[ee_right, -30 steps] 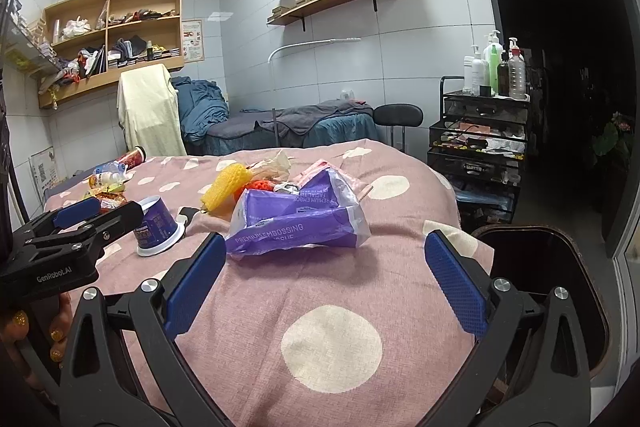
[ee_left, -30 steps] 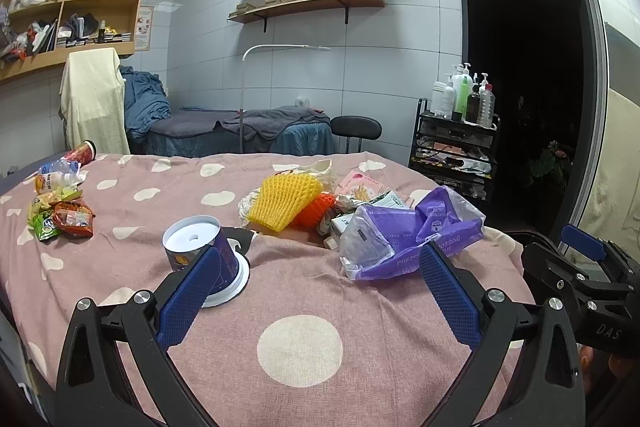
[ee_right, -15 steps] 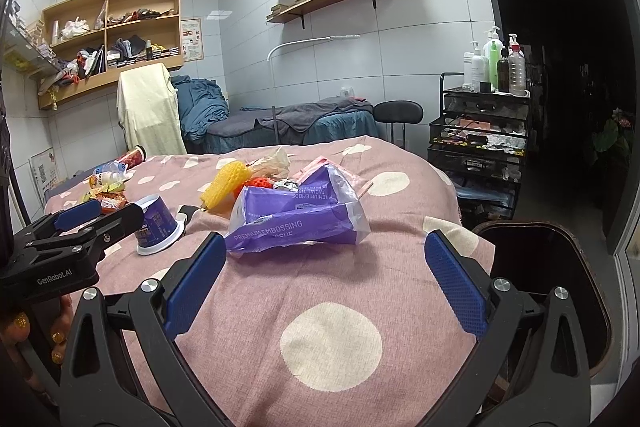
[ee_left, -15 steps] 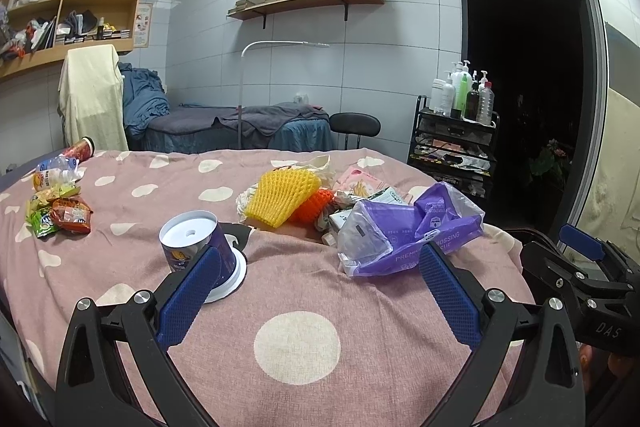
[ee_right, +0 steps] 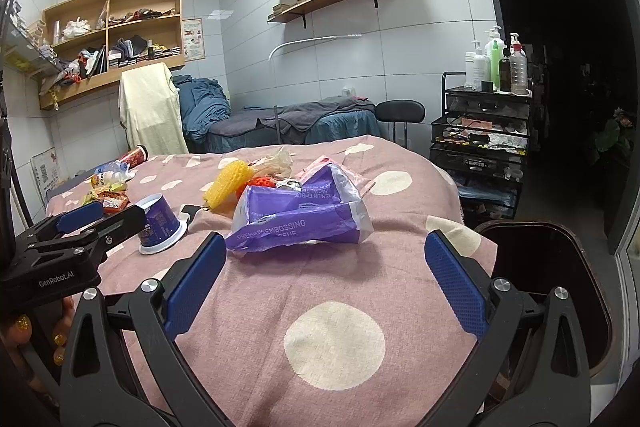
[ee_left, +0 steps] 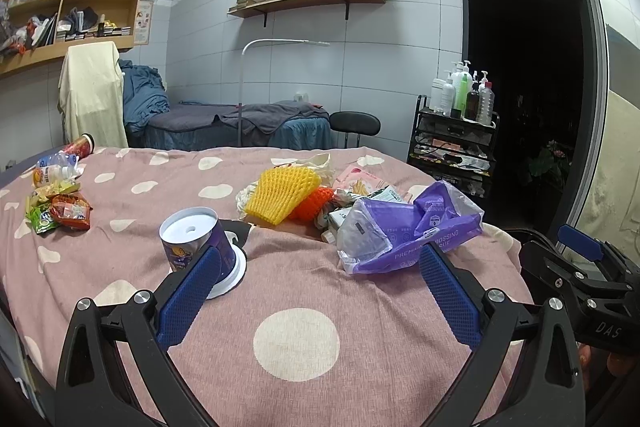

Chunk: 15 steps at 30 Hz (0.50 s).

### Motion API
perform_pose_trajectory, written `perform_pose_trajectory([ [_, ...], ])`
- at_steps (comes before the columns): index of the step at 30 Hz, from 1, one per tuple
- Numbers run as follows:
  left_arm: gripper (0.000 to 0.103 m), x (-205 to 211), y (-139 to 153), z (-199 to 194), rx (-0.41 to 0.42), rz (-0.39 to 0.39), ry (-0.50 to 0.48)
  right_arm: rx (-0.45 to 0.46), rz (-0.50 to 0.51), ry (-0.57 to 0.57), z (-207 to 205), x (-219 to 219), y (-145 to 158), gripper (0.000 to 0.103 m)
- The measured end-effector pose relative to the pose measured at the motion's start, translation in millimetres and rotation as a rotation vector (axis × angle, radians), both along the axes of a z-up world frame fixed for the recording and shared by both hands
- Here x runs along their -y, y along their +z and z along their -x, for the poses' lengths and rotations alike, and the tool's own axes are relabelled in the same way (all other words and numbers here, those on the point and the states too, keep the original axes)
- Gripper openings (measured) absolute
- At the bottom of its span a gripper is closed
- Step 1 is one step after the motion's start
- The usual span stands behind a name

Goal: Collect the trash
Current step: 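Move both grippers toward the blue paper cup and purple tissue pack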

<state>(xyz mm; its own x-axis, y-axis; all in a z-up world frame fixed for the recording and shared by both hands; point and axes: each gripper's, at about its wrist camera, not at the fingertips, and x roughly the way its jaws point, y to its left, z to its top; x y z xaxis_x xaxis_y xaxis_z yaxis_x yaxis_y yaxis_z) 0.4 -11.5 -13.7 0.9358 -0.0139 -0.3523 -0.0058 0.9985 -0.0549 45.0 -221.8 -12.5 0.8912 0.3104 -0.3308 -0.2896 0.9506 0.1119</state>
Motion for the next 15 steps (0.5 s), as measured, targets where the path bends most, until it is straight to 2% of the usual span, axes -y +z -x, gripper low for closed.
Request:
perform_pose_trajectory([
  [15,0.098,-1.3,0.0,-1.6,-0.012,0.002,0.0,-0.009,0.002,0.002,-2.3,-2.1,-1.2,0.098],
])
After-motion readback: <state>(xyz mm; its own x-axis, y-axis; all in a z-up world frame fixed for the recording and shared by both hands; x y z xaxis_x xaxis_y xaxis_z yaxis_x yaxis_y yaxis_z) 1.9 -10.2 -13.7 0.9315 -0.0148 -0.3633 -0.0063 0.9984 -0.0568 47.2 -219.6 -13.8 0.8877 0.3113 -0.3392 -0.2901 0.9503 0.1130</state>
